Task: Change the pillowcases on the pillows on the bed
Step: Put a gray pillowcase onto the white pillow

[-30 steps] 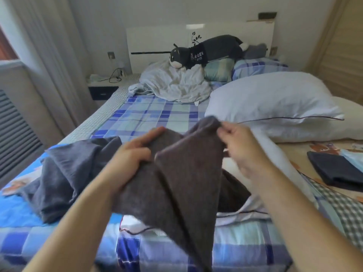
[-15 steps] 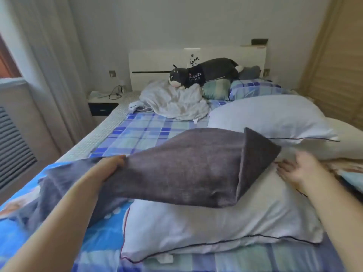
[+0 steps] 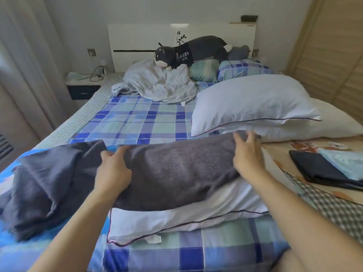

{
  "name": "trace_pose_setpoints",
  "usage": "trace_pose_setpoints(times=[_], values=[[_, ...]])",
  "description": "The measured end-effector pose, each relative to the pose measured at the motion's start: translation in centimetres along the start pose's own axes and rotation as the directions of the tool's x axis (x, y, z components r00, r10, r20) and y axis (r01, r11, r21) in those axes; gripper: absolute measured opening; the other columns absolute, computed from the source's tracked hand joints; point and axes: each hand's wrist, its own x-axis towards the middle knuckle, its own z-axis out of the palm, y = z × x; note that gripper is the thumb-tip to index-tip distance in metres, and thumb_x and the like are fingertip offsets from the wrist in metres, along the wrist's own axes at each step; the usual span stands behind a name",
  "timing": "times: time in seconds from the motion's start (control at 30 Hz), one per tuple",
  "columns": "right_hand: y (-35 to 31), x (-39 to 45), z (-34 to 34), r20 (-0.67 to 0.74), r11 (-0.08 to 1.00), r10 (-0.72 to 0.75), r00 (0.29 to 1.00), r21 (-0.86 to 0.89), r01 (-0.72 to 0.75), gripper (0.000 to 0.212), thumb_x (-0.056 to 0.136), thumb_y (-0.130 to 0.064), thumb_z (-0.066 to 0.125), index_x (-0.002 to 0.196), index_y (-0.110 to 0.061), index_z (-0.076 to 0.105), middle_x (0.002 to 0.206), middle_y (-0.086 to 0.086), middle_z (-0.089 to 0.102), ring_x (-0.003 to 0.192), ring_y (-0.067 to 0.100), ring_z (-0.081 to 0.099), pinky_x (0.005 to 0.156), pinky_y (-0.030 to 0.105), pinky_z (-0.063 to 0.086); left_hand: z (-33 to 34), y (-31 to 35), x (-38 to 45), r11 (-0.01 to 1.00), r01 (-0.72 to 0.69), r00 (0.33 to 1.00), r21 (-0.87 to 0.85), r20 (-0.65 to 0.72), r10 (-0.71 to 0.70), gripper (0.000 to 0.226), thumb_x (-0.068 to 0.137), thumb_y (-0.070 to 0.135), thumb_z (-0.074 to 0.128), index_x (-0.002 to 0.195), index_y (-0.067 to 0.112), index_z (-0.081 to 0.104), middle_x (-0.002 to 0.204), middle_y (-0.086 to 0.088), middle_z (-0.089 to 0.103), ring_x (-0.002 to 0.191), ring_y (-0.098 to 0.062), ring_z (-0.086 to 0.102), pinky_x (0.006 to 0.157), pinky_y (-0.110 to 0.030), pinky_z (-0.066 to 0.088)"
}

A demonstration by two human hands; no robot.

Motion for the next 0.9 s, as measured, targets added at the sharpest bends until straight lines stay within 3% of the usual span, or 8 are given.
trace_pose_setpoints(times=[0.13,0.23,0.3,0.47,0.57,0.67,0.8,0.9], values=[[3.5,-1.7,-5.0,-0.375,0.952,0.256,0.891,0.258,-0.164,0.07,0.076,0.005,0.064,0.141,-0.016,0.051,0.132,0.019,0.039,0.115,0.045,0.045,0.097,0.048,0.043,-2.7,-2.7,-0.8,0.949,-0.03,0.989,0.314,0.148,-0.018,0.053,0.085,0.024,0.051,0.132,0.045,0.046,0.121,-0.008,0.043,0.103,-0.042,0.061,0.088,-0.047,0.053],[3.8,-4.6,-5.1,-0.282,0.937,0.341,0.897,0.029,-0.347,0.091,0.07,-0.003,0.077,0.149,-0.022,0.034,0.152,0.016,0.022,0.134,0.044,0.026,0.109,0.058,0.028,-1.7,-3.3,-1.0,0.816,-0.087,0.941,0.571,0.315,-0.12,0.047,0.091,0.03,0.05,0.135,0.044,0.046,0.133,-0.004,0.041,0.12,-0.033,0.055,0.093,-0.041,0.048],[2.7,-4.6,-3.9,-0.254,0.961,0.252,0.934,-0.044,-0.271,0.092,0.07,-0.006,0.078,0.149,-0.022,0.034,0.156,0.018,0.018,0.14,0.043,0.02,0.114,0.058,0.02,0.1,-2.3,0.6,0.803,-0.114,0.953,0.585,0.292,-0.078,0.044,0.094,0.03,0.051,0.137,0.038,0.049,0.138,-0.005,0.04,0.129,-0.032,0.044,0.098,-0.044,0.043],[-1.9,3.1,-2.3,0.131,0.997,-0.019,0.991,-0.07,0.028,0.051,0.091,-0.013,0.052,0.141,-0.024,0.053,0.143,0.009,0.049,0.129,0.035,0.04,0.107,0.041,0.039,6.4,1.2,6.5,0.946,-0.267,0.953,0.185,0.197,0.231,0.054,0.099,0.051,0.037,0.149,0.032,0.042,0.153,-0.008,0.041,0.137,-0.035,0.039,0.115,-0.047,0.031],[-4.0,8.5,0.6,0.244,0.987,-0.104,0.964,-0.097,0.131,0.037,0.097,-0.015,0.045,0.13,-0.02,0.062,0.134,0.009,0.058,0.124,0.034,0.048,0.099,0.04,0.047,12.7,-0.2,3.5,0.89,-0.382,0.893,0.248,0.347,0.286,0.066,0.101,0.065,0.013,0.16,0.037,0.012,0.169,-0.007,0.012,0.155,-0.032,0.007,0.125,-0.045,0.005],[-5.9,13.0,4.3,0.392,0.974,-0.134,0.91,-0.117,0.194,0.027,0.1,-0.017,0.043,0.115,-0.014,0.064,0.125,0.013,0.062,0.111,0.034,0.057,0.09,0.039,0.05,17.0,-3.6,-1.2,0.848,-0.444,0.886,0.291,0.285,0.366,0.068,0.102,0.061,0.014,0.159,0.025,0.024,0.164,-0.017,0.024,0.153,-0.038,0.015,0.121,-0.053,0.01],[-7.6,16.3,7.9,0.55,0.966,-0.16,0.82,-0.083,0.245,0.035,0.104,-0.014,0.032,0.128,-0.007,0.057,0.138,0.014,0.054,0.119,0.033,0.056,0.096,0.037,0.046,18.4,-5.1,-1.9,0.822,-0.474,0.88,0.314,0.188,0.436,0.069,0.1,0.058,0.031,0.157,0.019,0.027,0.162,-0.02,0.026,0.152,-0.041,0.02,0.117,-0.057,0.018],[-6.8,16.9,11.0,0.697,0.905,-0.117,0.708,-0.219,0.365,0.06,0.101,-0.054,0.028,0.143,-0.017,0.051,0.152,0.01,0.044,0.134,0.032,0.045,0.113,0.046,0.033,19.1,-5.1,-1.7,0.819,-0.486,0.874,0.305,0.185,0.45,0.07,0.1,0.058,0.033,0.158,0.02,0.026,0.163,-0.02,0.024,0.152,-0.041,0.02,0.118,-0.057,0.018]])
